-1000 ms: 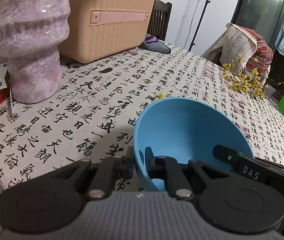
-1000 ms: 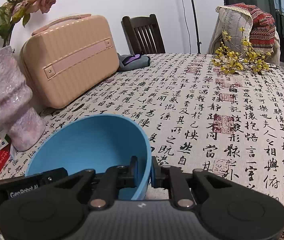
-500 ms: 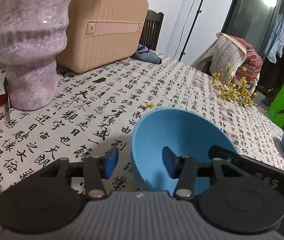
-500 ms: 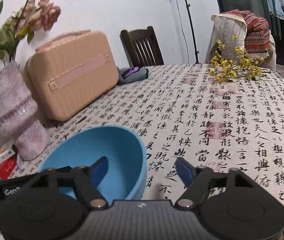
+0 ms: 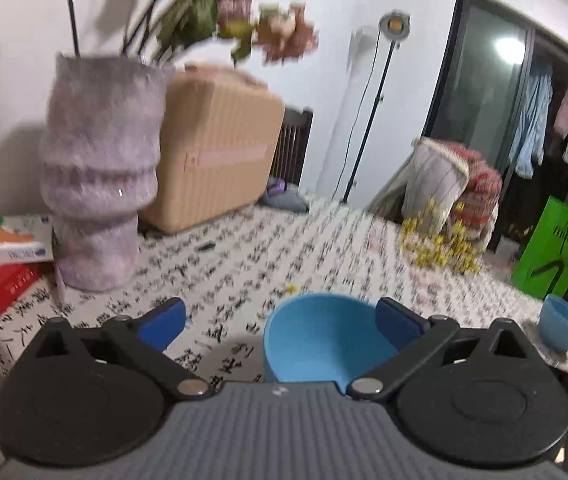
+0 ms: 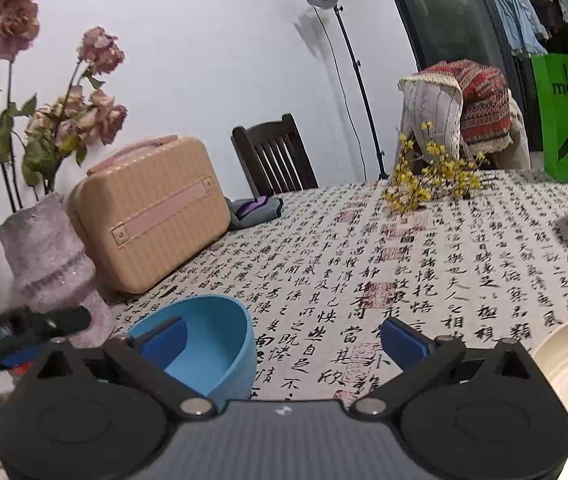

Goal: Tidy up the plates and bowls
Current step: 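Lower the blue bowl onto the table and open both grippers, then withdraw both open grippers from the blue bowl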

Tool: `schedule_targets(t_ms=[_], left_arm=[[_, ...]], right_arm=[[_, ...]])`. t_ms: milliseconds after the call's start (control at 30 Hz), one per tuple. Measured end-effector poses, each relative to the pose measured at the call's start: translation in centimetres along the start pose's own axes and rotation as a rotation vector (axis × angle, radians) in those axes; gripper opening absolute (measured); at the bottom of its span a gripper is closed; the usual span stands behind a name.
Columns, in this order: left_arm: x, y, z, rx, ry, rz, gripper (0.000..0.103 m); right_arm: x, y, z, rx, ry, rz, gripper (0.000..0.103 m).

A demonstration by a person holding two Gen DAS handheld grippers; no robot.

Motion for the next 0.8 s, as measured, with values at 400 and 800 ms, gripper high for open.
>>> schedule_targets(t_ms=[400, 800], left_arm=[[4.6, -1.7, 1.1, -0.001, -0.105, 0.043, 0.103], [5.8, -3.4, 3.3, -0.041, -0.142, 0.065, 0.103]], right_arm=[[5.5, -1.9, 0.6, 0.067, -0.095, 0.009, 0.103], [10.8, -6.2, 1.6, 0.106, -0.2, 0.084, 0.103]])
Point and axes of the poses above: each gripper's, at about its wrist camera, not at the fingertips, and x roughly against the way its jaws point, y to its left, z to its underside, the point moved 7 cm from there along -x, roughly the way its jaws point, and after that the axes turned 9 degrees about -z, right-handed, at the moved point
